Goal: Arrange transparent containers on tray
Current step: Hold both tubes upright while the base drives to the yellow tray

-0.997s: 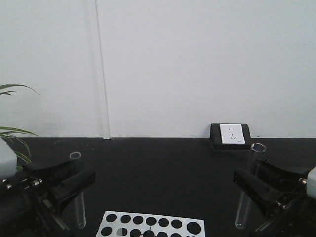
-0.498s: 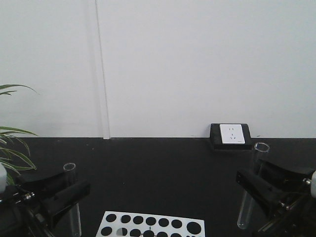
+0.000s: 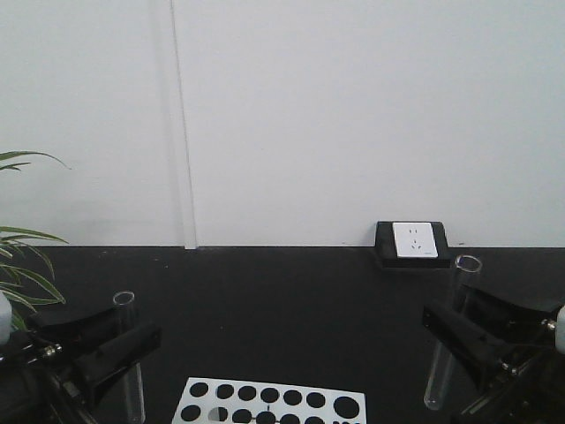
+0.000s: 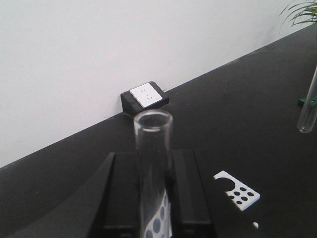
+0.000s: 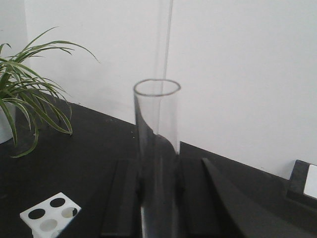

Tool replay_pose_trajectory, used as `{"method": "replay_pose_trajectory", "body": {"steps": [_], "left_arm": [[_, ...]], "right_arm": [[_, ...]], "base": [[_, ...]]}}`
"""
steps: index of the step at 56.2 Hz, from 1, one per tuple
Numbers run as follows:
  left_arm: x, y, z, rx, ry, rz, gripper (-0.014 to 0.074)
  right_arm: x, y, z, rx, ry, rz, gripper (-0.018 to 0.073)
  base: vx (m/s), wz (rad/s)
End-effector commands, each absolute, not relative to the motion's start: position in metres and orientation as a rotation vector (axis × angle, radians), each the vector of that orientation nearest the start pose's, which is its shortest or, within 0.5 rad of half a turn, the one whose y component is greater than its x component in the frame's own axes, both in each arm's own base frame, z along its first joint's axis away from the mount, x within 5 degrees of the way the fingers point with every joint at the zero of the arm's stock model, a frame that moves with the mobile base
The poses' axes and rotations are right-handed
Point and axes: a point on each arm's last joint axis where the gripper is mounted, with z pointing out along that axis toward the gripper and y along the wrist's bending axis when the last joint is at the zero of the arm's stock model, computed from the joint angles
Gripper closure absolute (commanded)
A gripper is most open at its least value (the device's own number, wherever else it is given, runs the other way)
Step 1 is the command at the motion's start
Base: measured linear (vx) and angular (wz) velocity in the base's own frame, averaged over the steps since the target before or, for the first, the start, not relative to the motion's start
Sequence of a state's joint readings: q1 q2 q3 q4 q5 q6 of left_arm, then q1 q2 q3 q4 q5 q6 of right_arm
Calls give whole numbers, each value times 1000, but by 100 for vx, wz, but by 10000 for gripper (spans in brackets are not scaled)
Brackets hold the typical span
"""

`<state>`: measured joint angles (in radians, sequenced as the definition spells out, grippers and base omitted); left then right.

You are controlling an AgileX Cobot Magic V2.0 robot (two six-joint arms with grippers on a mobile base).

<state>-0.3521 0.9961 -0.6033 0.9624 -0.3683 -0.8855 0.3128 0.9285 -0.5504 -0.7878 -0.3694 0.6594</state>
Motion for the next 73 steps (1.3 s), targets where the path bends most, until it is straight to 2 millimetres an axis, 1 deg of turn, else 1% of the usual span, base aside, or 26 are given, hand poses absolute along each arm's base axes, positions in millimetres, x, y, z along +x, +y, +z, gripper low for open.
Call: {"method": "replay_pose_trajectory", "body": {"steps": [1, 25, 73], "left_arm": [[185, -101, 335, 539, 1505, -551, 600], [186, -100, 334, 532, 1518, -538, 600], [186, -100, 333, 530, 1522, -533, 600]], "right_arm": [[177, 84, 335, -517, 1433, 415, 572], [177, 84, 334, -516, 1437, 414, 572], [177, 85, 334, -517, 1435, 416, 572]], "base": [[0, 0], [-11, 1], [-31, 9]]}}
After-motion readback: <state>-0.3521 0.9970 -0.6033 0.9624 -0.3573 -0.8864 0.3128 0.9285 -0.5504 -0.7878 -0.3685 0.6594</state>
